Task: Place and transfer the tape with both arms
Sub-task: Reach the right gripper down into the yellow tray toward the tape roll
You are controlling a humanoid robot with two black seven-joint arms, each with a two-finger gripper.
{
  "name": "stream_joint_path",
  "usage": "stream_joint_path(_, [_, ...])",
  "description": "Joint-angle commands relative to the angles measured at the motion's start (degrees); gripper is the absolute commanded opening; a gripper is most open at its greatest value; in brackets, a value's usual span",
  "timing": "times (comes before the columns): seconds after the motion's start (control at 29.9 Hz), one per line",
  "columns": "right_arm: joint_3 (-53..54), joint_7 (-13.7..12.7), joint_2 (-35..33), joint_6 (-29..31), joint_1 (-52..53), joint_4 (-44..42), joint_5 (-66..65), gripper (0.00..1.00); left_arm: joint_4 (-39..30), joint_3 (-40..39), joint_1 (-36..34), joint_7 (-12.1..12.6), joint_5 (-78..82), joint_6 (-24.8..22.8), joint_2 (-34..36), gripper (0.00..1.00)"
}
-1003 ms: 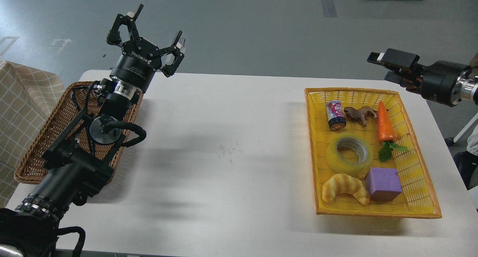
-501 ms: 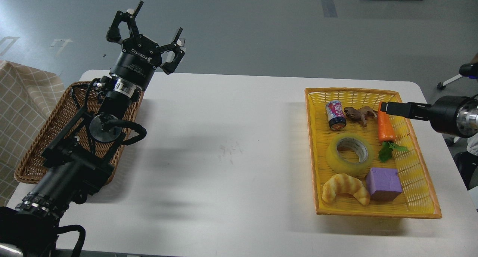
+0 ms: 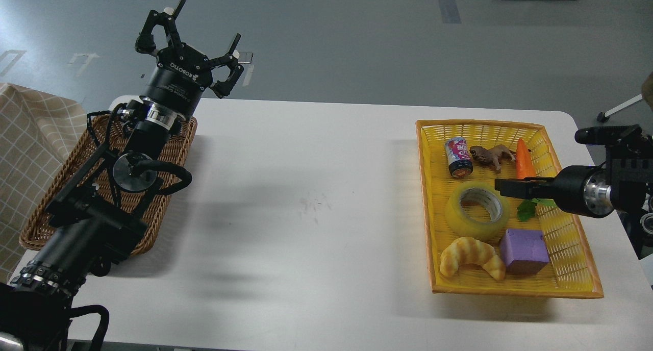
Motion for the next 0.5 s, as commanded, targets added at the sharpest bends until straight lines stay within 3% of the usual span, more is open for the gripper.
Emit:
stream_joint_path(0.0, [-0.1, 0.0, 1.0, 0.0, -0.4, -0.7, -1.1, 0.94, 0.0, 0.0, 0.1, 0.0, 0.0, 0.0, 0.0, 0.98])
stream_joint_path(0.13, [-1.0, 0.0, 1.0, 0.0, -1.2, -1.0, -2.6, 0.93, 0.0, 0.0, 0.0, 0.0, 0.0, 0.0, 0.0, 0.98])
stream_joint_path(0.27, [-1.2, 0.1, 1.6, 0.0, -1.2, -1.8, -3.5, 0.82, 0.0, -0.1, 0.1, 0.0, 0.0, 0.0, 0.0, 0.98])
stream_joint_path(0.47, [-1.4, 0.1, 2.8, 0.0, -1.4, -2.8, -3.6, 0.81, 0.0, -0.1, 0.1, 0.0, 0.0, 0.0, -0.2, 0.98])
